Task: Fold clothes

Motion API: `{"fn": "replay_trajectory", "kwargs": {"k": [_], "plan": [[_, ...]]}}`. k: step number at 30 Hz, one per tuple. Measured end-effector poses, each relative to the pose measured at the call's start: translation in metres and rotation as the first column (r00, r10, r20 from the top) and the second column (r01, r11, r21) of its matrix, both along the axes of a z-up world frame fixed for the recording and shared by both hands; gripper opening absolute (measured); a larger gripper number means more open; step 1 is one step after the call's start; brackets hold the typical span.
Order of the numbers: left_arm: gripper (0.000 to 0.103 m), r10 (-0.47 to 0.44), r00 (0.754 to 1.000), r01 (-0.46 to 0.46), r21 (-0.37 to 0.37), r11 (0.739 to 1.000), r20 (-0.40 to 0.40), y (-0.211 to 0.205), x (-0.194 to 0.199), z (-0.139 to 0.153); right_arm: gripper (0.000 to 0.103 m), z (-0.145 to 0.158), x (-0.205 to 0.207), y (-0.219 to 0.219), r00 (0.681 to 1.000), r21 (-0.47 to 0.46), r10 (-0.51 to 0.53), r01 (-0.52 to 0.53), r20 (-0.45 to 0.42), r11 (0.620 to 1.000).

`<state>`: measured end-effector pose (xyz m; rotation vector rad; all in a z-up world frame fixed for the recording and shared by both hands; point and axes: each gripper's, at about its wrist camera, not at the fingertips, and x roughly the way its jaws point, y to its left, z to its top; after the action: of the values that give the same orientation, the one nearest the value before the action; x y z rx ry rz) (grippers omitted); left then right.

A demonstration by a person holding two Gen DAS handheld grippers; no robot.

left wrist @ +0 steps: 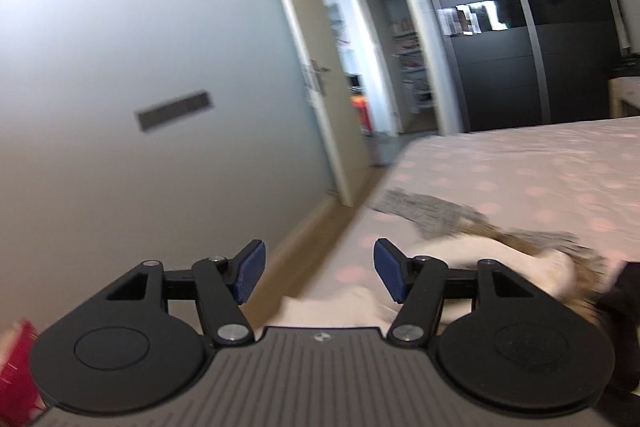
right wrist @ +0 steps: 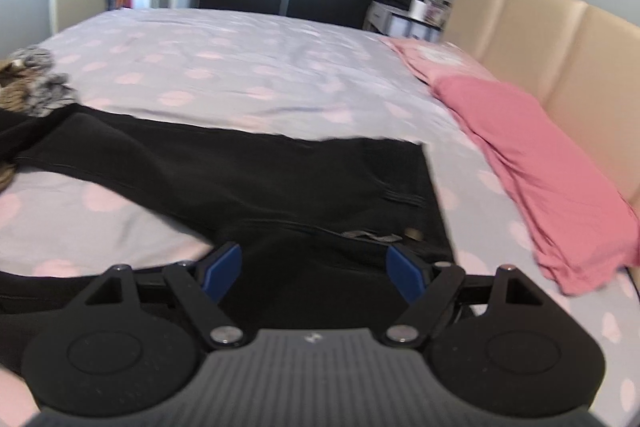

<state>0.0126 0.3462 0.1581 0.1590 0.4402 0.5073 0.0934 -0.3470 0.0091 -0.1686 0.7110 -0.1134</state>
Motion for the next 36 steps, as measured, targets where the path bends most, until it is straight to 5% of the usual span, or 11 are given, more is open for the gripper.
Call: {"fn": "replay_trajectory", "kwargs": {"k": [10,17,21,24,28,36], "plan": [[0.059,-0.235,0.957,0.201,-0.198,0.959,-0.167,-0.044,0.001,-0.113,0.082,-0.003,-0.023,-0.105,0.977,-0.02,-0.197,0.196,-0.078,0.98],[0.058,-0.232,0.934,0.121,-0.369,0.921,-0.272,-0.031,0.014,-0.179,0.082,-0.036,-0.036,-0.138,0.955,0.1,-0.254,0.271,-0.156,0.957],[0.043,-0.248,0.906,0.105,-0.387,0.916,-0.343,-0.034,0.015,-0.196,0.082,-0.053,-0.035,-0.145,0.947,0.201,-0.26,0.297,-0.19,0.933],[0.032,-0.257,0.895,0.096,-0.405,0.909,-0.364,-0.037,0.013,-0.2,0.082,-0.061,-0.032,-0.148,0.938,0.268,-0.275,0.326,-0.213,0.907],[0.032,-0.257,0.892,0.089,-0.413,0.906,-0.371,-0.037,0.013,-0.204,0.082,-0.066,-0.026,-0.158,0.913,0.345,-0.327,0.396,-0.243,0.851],[0.032,-0.247,0.897,0.078,-0.42,0.904,-0.366,-0.038,0.014,-0.205,0.075,-0.085,-0.017,-0.184,0.828,0.466,-0.444,0.561,-0.344,0.684]]}}
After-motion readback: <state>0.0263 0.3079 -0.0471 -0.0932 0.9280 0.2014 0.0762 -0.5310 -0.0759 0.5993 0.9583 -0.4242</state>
